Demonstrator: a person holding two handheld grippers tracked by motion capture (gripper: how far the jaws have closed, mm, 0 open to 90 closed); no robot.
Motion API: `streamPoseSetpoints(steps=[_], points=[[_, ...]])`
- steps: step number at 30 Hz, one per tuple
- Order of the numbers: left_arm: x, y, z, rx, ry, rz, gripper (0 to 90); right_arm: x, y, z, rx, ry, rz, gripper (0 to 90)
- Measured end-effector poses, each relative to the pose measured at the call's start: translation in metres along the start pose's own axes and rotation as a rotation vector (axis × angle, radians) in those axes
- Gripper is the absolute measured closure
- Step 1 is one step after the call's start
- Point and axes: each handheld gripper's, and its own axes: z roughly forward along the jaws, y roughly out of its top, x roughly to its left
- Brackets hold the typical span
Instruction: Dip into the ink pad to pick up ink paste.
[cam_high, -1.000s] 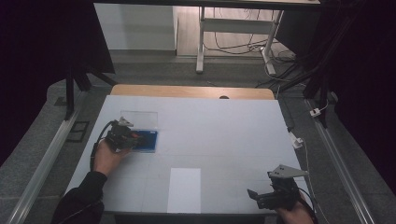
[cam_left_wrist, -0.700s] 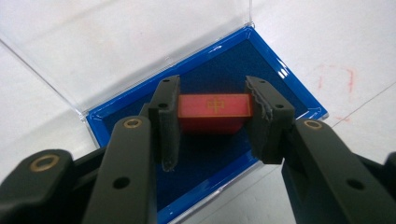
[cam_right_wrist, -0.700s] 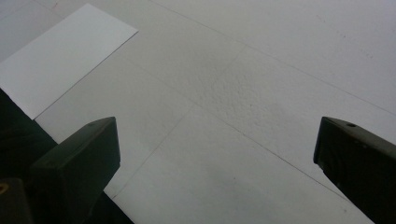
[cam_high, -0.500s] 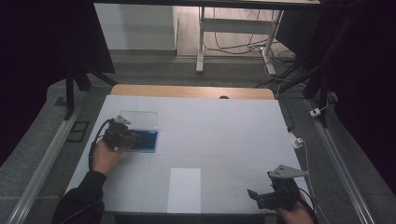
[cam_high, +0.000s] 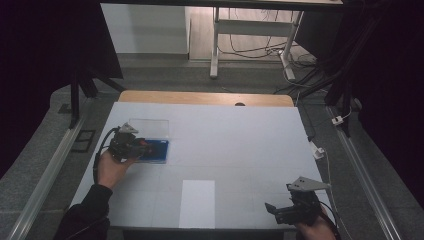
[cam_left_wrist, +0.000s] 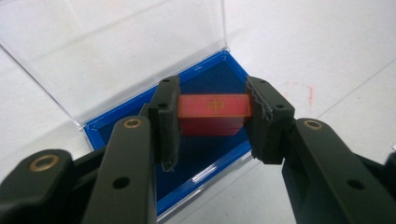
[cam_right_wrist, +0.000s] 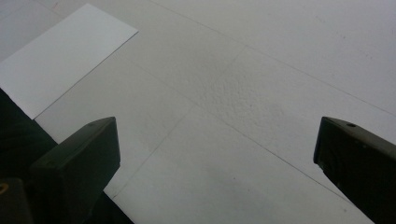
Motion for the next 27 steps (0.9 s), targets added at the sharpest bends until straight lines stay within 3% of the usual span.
streamPoseSetpoints(steps=[7,13,27], points=[[-0.005,0.001,-0.005,-0.019,-0.010,0.013,57.9,0.000,0.000,0.000,0.000,0.000,-0.001,0.7],[-0.010,0.001,-0.010,-0.037,-0.042,0.009,57.9,0.000,0.000,0.000,-0.001,-0.001,-0.001,0.7],[-0.028,0.003,-0.020,-0.068,-0.075,0.046,57.9,0.000,0.000,-0.001,-0.008,0.000,0.002,0.7]])
